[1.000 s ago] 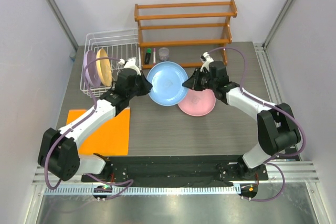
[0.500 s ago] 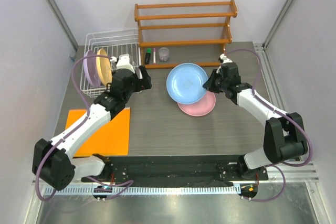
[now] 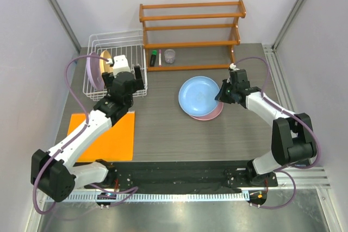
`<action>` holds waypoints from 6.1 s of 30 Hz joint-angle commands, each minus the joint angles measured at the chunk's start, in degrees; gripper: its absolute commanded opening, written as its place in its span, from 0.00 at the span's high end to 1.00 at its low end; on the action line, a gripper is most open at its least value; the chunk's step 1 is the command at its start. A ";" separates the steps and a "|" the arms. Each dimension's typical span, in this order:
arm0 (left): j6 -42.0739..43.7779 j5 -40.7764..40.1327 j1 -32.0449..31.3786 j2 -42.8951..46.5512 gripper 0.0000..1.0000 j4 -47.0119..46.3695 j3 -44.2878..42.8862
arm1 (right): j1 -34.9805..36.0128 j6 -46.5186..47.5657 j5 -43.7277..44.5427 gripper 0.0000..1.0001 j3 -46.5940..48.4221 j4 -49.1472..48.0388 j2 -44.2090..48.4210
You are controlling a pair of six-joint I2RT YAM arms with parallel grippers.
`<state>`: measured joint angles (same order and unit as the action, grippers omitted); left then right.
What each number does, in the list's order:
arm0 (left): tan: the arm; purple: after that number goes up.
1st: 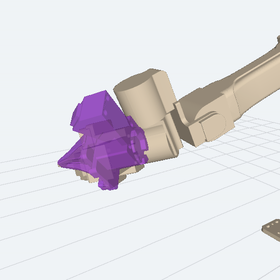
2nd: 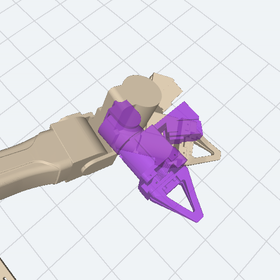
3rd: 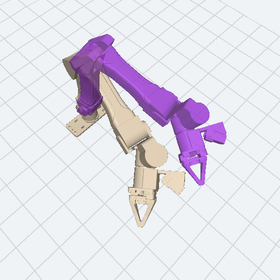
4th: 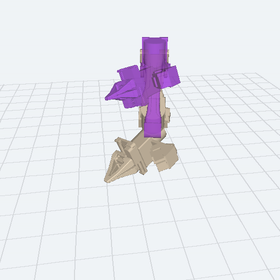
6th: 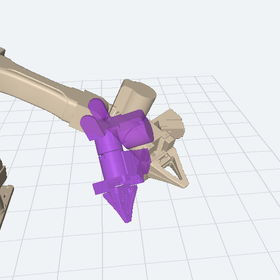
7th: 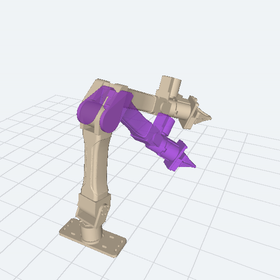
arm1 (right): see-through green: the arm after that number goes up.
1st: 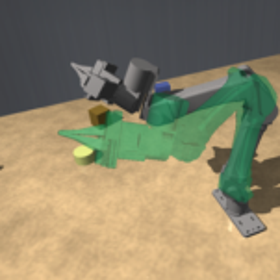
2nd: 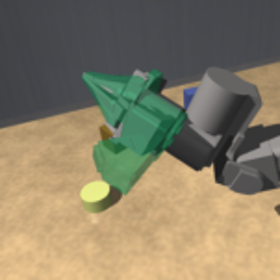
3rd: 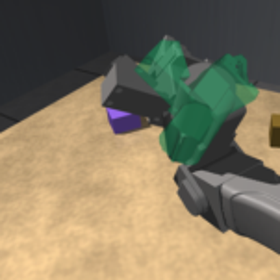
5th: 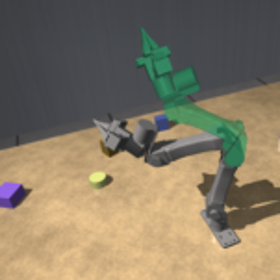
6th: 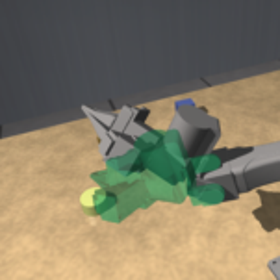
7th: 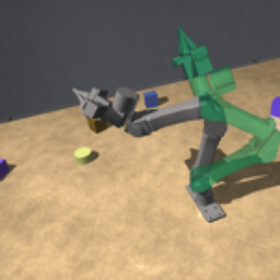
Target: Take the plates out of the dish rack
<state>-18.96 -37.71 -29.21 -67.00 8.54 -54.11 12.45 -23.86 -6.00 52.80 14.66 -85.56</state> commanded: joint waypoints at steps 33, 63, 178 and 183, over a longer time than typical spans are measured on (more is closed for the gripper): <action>8.94 -6.32 17.35 -18.14 0.01 -8.18 -11.10 | -0.41 5.58 10.40 0.18 3.28 4.15 7.08; 11.32 -15.02 18.84 -32.58 0.57 -9.16 -18.49 | -0.41 6.63 7.93 0.19 4.07 3.19 1.18; 6.91 -11.48 -1.55 -4.01 0.01 -5.46 -1.35 | -1.02 0.57 -6.48 0.82 1.26 -2.26 1.10; 7.27 -10.72 3.44 -8.22 0.00 -4.49 -2.23 | -1.02 0.83 -7.10 0.66 1.61 -2.35 -0.13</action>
<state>-14.02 -43.55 -29.67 -72.31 5.63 -55.00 11.51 -23.88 -11.16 51.96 13.37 -85.58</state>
